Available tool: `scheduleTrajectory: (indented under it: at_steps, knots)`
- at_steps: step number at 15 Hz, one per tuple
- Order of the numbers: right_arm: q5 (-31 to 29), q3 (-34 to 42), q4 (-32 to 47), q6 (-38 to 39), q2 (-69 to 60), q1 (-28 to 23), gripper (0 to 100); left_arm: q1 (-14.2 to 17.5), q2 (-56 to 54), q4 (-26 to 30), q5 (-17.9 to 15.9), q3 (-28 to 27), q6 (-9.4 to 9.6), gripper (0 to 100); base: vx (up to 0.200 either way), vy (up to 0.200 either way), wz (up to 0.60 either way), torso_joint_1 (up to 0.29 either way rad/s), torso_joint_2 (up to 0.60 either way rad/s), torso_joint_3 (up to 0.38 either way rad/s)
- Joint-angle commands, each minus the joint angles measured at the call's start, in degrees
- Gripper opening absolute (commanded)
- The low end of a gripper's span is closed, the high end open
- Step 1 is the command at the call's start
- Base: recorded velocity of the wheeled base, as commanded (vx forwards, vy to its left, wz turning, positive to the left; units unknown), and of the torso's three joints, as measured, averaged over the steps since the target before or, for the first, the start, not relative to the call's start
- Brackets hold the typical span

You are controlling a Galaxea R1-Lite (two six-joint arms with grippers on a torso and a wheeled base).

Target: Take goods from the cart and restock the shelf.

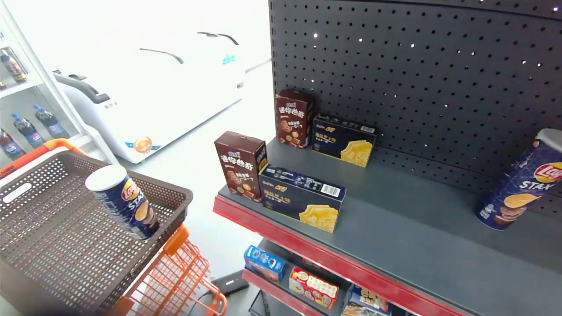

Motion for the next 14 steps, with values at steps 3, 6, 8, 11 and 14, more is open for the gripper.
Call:
scheduleTrajectory:
  at_steps: [3, 6, 8, 11, 14]
  knots:
    - [0.03, 0.00, 0.00, -0.02, 0.00, 0.00, 100, 0.01, -0.02, -0.01, -0.10, 0.00, 0.06, 100, 0.000, 0.000, 0.00, 0.000, 0.00, 0.000]
    - [0.03, 0.00, 0.00, -0.02, 0.00, 0.00, 100, 0.01, 0.15, 0.78, 1.83, -4.22, 0.32, 100, 0.000, 0.000, 0.00, 0.000, 0.00, 0.000]
    - [0.03, 0.00, 0.00, -0.02, 0.00, 0.00, 100, -0.17, 7.27, 6.94, 2.71, -12.48, 0.50, 100, 0.000, 0.000, 0.00, 0.000, 0.00, 0.000]
    - [0.03, 0.00, 0.00, -0.02, 0.00, 0.00, 100, 0.36, 21.51, 8.69, 8.77, -19.07, 0.41, 100, 0.000, 0.000, 0.00, 0.000, 0.00, 0.000]
    - [0.03, 0.00, 0.00, -0.02, 0.00, 0.00, 100, 0.89, 34.87, 1.22, 8.86, -19.69, -1.44, 100, 0.000, 0.000, 0.00, 0.000, 0.00, 0.000]
